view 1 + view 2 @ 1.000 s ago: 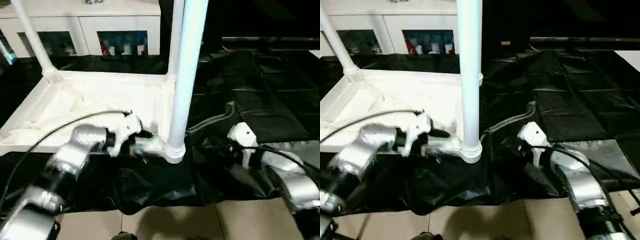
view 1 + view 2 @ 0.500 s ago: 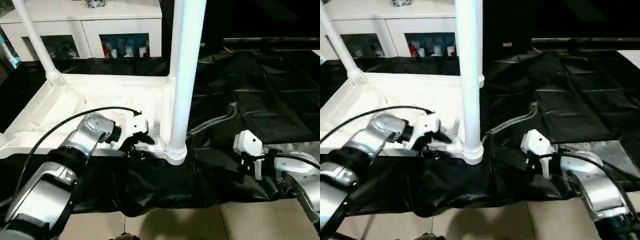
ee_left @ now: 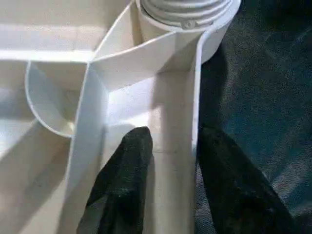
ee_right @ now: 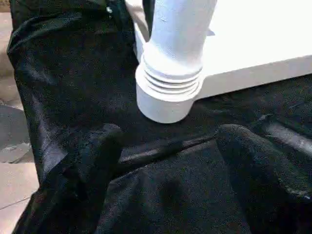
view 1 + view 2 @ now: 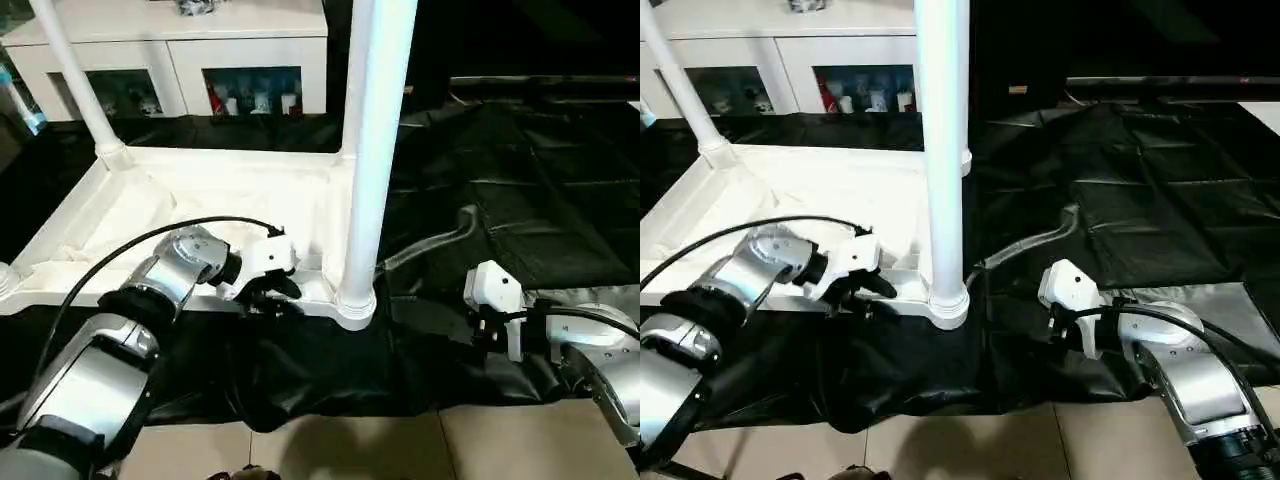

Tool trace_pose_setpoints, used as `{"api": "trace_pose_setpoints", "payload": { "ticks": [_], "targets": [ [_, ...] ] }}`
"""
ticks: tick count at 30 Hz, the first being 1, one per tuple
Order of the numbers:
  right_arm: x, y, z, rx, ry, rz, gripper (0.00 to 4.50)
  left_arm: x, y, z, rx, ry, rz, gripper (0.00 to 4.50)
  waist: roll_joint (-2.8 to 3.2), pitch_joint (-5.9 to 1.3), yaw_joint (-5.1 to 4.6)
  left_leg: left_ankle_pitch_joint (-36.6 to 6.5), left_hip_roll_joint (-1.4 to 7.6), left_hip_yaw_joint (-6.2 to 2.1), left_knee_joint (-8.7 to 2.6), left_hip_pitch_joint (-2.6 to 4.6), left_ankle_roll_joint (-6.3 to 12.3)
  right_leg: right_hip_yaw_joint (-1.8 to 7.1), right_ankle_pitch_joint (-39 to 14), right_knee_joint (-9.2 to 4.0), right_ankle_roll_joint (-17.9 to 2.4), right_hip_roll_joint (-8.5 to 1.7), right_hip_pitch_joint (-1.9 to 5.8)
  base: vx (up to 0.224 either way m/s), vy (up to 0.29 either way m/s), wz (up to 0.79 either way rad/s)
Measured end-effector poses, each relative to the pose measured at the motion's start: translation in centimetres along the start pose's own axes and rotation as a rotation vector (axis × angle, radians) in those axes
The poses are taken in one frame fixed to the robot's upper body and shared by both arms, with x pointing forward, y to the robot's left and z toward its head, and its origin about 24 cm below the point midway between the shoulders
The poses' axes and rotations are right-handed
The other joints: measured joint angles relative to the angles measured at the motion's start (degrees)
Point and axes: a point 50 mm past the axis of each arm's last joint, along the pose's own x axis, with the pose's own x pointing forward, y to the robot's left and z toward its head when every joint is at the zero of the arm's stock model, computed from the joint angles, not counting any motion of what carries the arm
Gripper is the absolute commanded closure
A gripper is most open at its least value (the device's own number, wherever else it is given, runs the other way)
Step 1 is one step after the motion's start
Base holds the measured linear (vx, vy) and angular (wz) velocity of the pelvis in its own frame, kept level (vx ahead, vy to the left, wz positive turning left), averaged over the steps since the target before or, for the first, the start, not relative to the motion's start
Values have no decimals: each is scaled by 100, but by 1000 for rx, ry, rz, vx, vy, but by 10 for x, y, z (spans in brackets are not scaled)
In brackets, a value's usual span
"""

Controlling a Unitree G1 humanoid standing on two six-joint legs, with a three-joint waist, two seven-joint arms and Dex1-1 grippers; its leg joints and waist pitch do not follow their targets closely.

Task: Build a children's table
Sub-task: Rotate table base

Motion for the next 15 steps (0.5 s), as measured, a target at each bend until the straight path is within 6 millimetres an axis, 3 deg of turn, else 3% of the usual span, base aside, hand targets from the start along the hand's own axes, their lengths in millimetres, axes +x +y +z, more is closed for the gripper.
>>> {"api": "trace_pose_setpoints", "payload": {
  "ticks": [9, 15],
  "targets": [
    [0, 3, -2, 6, 3, 5, 92, 5, -2, -1, -5, -5, -18, 369, 6, -2, 85, 0, 0, 0, 0, 0, 1, -2, 1, 1, -1, 0, 0, 0, 0, 0],
    [0, 5, -6, 17, 9, 11, 92, 8, -3, -1, -16, -23, -27, 413, 6, -2, 92, 0, 0, 0, 0, 0, 0, -1, 1, -1, -1, 0, 1, 0, 0, 0]
  ]
}}
